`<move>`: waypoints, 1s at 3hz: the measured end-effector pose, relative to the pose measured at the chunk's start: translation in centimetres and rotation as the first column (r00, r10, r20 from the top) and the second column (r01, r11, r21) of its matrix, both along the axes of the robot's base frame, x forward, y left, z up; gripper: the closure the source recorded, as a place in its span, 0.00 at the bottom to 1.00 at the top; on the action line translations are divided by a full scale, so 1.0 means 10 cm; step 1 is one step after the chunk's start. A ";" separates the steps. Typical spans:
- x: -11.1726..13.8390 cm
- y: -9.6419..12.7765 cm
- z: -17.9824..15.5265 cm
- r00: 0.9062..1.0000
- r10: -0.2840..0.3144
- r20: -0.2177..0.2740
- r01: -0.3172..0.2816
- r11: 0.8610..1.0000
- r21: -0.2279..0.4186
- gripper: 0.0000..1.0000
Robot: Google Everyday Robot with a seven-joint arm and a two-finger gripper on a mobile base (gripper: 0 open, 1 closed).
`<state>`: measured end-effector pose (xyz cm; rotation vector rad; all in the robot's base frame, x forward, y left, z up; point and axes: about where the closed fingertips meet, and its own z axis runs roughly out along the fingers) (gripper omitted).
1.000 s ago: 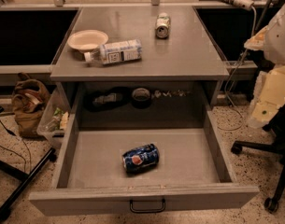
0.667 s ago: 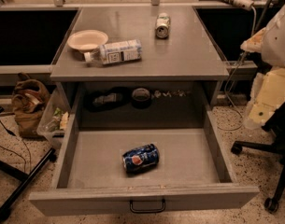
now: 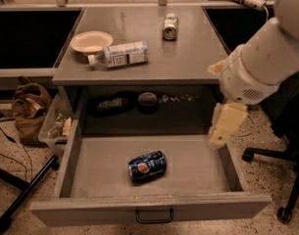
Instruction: Pick pepsi can from top drawer and place on counter
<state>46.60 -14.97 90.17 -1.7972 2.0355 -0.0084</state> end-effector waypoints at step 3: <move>0.20 0.50 -0.68 0.995 0.103 0.004 -0.103 0.991 0.081 0.00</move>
Offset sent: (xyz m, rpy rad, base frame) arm 0.0239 0.0695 -0.0939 0.1444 0.0299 0.1563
